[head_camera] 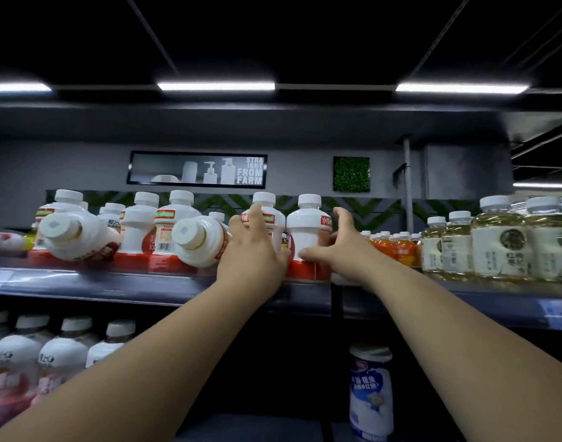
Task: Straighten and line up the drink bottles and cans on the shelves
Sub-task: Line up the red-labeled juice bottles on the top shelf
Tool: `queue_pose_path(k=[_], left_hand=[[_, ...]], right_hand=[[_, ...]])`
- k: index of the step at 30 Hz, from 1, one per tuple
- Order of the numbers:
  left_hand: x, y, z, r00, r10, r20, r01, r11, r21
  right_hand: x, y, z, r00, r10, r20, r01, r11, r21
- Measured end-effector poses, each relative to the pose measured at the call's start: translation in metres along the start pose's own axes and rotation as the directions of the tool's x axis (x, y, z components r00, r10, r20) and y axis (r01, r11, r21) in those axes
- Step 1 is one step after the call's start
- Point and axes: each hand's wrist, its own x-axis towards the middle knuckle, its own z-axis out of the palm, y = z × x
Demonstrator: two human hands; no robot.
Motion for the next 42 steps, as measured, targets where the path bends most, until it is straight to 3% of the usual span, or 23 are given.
queue_pose_path(k=[2, 6, 12, 16, 29, 34, 39, 42], left_hand=[[0.006, 0.000, 0.004, 1.000, 0.005, 0.015, -0.005, 0.999, 0.042], [0.015, -0.005, 0.003, 0.989, -0.147, 0.024, 0.148, 0.972, -0.184], [0.022, -0.011, 0.001, 0.980, -0.100, 0.173, 0.119, 0.988, -0.098], [0.028, -0.015, -0.003, 0.969, -0.091, 0.231, 0.145, 0.963, -0.228], [0.028, -0.022, 0.012, 0.978, -0.099, 0.183, 0.143, 0.958, -0.247], [0.028, -0.024, 0.011, 0.965, -0.152, 0.214, 0.214, 0.928, -0.305], [0.024, -0.027, 0.011, 0.976, -0.096, 0.194, 0.144, 0.958, -0.249], [0.024, -0.026, 0.010, 0.967, -0.118, 0.227, 0.178, 0.947, -0.268]], right_hand=[[0.001, -0.001, -0.003, 1.000, -0.004, 0.002, 0.004, 0.998, -0.056], [0.004, 0.002, -0.004, 0.998, 0.024, 0.057, -0.024, 1.000, 0.001], [0.003, 0.009, 0.003, 1.000, 0.029, -0.002, -0.029, 0.998, 0.057], [0.005, 0.012, 0.001, 0.999, 0.036, 0.031, -0.040, 0.987, 0.156], [-0.007, 0.012, 0.005, 0.995, -0.029, -0.094, 0.020, 0.995, -0.097], [-0.008, 0.011, 0.005, 0.994, -0.033, -0.108, 0.021, 0.994, -0.111], [-0.010, 0.009, 0.005, 0.994, -0.041, -0.098, 0.026, 0.989, -0.147], [-0.012, 0.007, 0.006, 0.994, -0.054, -0.098, 0.035, 0.983, -0.183]])
